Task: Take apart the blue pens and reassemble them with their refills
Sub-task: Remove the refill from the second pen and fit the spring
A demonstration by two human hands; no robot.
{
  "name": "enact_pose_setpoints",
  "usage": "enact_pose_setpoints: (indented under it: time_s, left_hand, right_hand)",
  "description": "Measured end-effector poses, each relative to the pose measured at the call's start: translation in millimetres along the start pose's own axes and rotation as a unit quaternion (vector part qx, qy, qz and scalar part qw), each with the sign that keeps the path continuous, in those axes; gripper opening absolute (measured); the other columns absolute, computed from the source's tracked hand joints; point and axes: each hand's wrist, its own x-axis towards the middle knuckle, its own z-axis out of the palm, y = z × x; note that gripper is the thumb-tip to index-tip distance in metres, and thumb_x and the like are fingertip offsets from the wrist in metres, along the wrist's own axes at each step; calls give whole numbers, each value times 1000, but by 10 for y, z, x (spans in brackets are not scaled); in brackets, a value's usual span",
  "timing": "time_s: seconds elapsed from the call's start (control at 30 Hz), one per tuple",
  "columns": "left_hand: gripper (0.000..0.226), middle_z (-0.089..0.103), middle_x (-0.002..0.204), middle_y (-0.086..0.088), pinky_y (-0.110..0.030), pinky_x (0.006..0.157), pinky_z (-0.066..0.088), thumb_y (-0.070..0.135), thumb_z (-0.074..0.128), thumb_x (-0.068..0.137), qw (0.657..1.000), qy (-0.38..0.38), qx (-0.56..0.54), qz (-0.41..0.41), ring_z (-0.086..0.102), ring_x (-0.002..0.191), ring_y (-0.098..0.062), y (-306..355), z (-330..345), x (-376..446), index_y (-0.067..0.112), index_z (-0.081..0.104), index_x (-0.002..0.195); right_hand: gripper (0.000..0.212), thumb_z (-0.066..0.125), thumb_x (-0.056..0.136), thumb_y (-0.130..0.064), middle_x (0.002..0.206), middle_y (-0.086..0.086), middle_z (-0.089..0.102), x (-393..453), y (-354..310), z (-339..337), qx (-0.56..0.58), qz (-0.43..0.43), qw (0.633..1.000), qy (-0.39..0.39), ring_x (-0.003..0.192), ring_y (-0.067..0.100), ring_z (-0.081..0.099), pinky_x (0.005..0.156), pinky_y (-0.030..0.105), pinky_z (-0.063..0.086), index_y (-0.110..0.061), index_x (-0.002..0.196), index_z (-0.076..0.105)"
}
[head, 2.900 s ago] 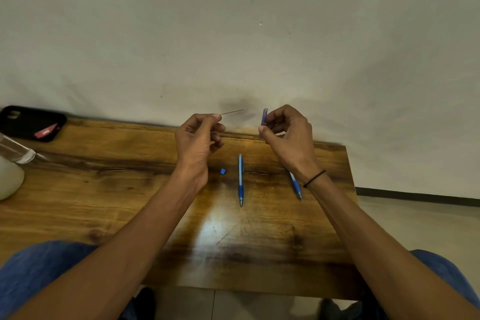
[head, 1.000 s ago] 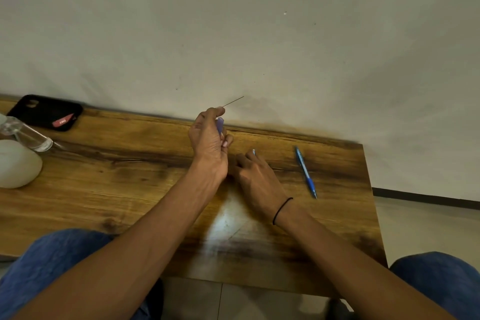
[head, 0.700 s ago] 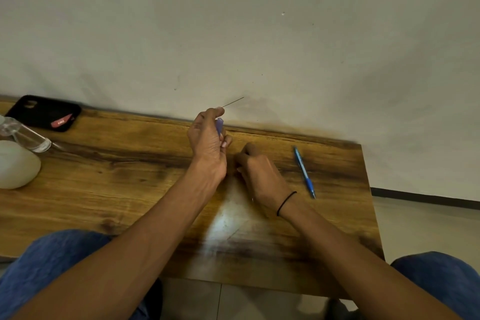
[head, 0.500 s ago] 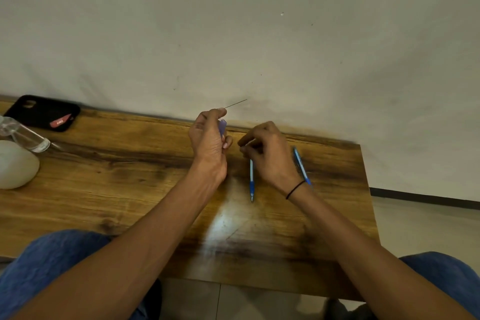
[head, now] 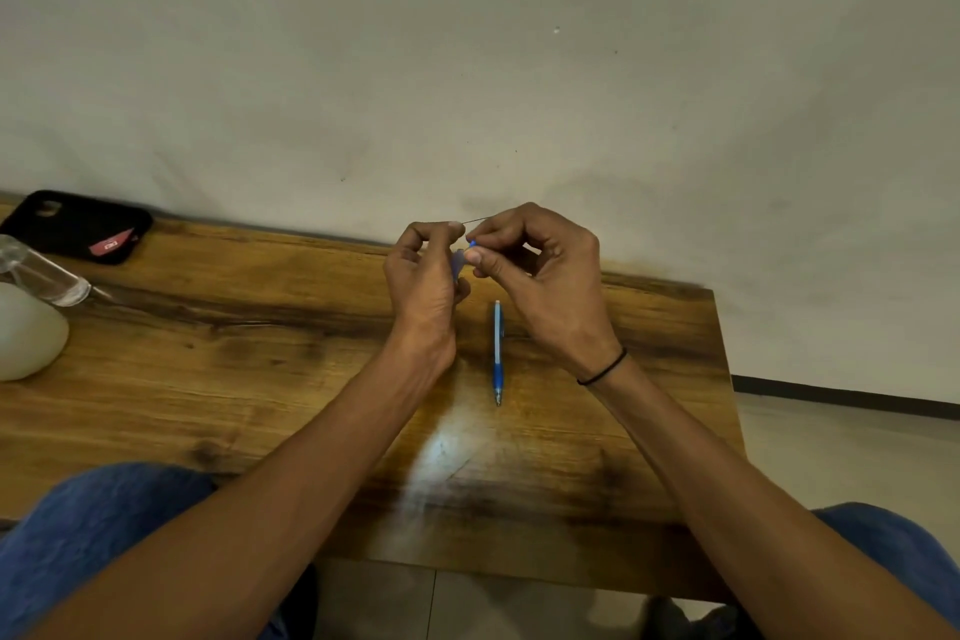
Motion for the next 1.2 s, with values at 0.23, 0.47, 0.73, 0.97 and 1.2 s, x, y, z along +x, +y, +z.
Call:
enact_pose_setpoints:
  time_s: [0.23, 0.47, 0.73, 0.97, 1.2]
  left_hand:
    - [26, 64, 72, 6, -26, 52, 37, 15, 63, 98, 999, -19, 32, 15, 52, 64, -11, -43, -14, 3, 24, 66, 74]
    - [28, 56, 69, -3, -24, 45, 31, 11, 66, 100, 997, -56, 33, 43, 38, 52, -12, -65, -27, -9, 20, 65, 74]
    - [28, 62, 72, 3, -22, 44, 33, 10, 66, 100, 997, -61, 37, 37, 43, 54, -9, -65, -38, -10, 20, 63, 75]
    - [26, 63, 77, -3, -25, 47, 36, 13, 67, 99, 996, -55, 55, 37, 49, 58, -10, -49, -49, 4, 23, 64, 75]
    - [29, 61, 78, -7, -24, 45, 37, 13, 67, 99, 995, -55, 66, 41, 49, 56, -8, -67, -40, 3, 26, 66, 73]
  right_hand:
    - [13, 84, 85, -7, 88, 6, 76, 55, -6, -96, -42, -21, 998, -52, 85, 22, 75, 74, 46, 64, -1, 84, 73]
    - [14, 83, 87, -11, 85, 1, 72, 94, -28, -158, -73, -28, 992, -94, 78, 18, 73, 72, 42, 64, -5, 87, 70]
    - [13, 83, 84, -5, 85, 4, 71, 108, -28, -185, -98, -34, 988, -117, 87, 20, 71, 79, 49, 61, -1, 84, 71]
    - [11, 81, 84, 4, 96, 9, 75, 164, -61, -303, -104, -23, 980, -166, 97, 19, 74, 82, 43, 64, 2, 92, 74]
    - [8, 82, 85, 2, 95, 7, 75, 159, -89, -332, -119, -29, 978, -167, 94, 17, 74, 80, 39, 65, 1, 91, 76]
